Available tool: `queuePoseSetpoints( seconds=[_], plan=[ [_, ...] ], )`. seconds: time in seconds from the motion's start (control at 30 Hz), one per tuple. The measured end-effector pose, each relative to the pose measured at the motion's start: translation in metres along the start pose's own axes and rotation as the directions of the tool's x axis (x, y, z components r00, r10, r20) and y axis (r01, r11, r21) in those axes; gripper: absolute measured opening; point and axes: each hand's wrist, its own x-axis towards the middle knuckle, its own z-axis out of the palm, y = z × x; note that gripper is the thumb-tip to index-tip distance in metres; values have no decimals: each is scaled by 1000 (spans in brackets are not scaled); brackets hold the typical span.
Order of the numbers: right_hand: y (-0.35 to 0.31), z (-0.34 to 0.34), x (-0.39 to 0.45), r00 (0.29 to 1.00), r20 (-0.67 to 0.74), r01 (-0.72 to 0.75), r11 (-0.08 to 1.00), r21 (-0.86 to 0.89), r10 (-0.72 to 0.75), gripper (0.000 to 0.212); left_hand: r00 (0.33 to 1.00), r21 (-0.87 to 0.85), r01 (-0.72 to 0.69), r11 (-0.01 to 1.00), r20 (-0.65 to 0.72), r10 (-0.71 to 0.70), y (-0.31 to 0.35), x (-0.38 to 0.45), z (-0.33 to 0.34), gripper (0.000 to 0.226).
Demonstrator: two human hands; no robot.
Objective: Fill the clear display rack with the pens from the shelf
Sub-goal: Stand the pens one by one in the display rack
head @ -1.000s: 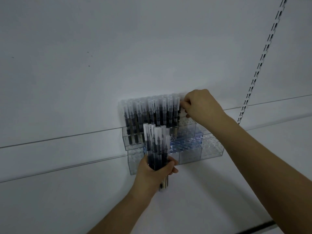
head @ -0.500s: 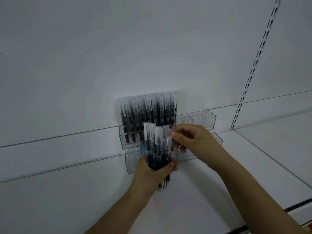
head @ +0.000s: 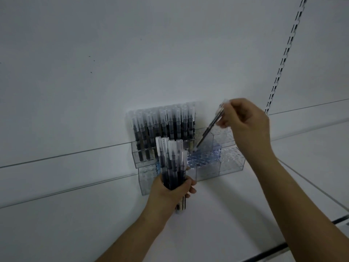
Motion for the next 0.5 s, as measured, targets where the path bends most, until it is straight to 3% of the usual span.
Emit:
queuePoseSetpoints(
  seconds=[0.13, 0.37, 0.5],
  plan=[
    [-7, 3, 19, 993, -52, 106, 993, -47, -108, 18, 1000, 27, -2, 1000, -6, 2, 1, 0, -1, 21],
    [0, 19, 34, 983, 83, 176, 969, -171, -163, 17, 999, 52, 13, 999, -40, -10, -2, 3, -7, 16],
    [-5, 22, 44, 959, 199, 262, 906, -333, -204, 18, 999, 34, 8, 999, -45, -6, 0, 4, -9, 16]
  ],
)
